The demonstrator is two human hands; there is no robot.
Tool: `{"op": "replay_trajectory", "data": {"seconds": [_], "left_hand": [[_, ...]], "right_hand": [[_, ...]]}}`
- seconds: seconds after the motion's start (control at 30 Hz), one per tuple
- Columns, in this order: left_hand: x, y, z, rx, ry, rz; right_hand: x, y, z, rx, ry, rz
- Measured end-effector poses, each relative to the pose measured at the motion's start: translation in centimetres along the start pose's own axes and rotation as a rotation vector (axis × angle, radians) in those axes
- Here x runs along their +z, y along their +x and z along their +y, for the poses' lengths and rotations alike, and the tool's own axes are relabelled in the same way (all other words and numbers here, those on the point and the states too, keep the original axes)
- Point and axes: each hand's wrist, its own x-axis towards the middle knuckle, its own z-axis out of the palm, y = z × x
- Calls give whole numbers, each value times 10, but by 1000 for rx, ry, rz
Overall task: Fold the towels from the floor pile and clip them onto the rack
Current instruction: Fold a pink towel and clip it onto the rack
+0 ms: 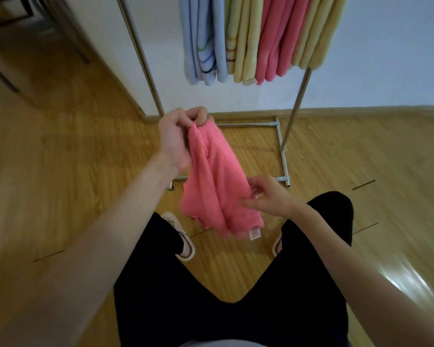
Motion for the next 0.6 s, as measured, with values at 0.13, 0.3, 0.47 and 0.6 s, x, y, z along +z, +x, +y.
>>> {"op": "replay_trajectory", "data": {"seconds": [0.13,0.3,0.47,0.6], "left_hand": [[-5,0,9,64,-37,79],[-16,-1,20,113,-86,184],[-17,3,22,133,-135,259],[-18,12,21,174,76,321]], "right_hand": [[-8,-10,6,25,-51,-42],[-22,-23,18,78,-31,-3],[-28,-25,13,126,-81,177],[-41,-21,-36,88,-8,433]]}}
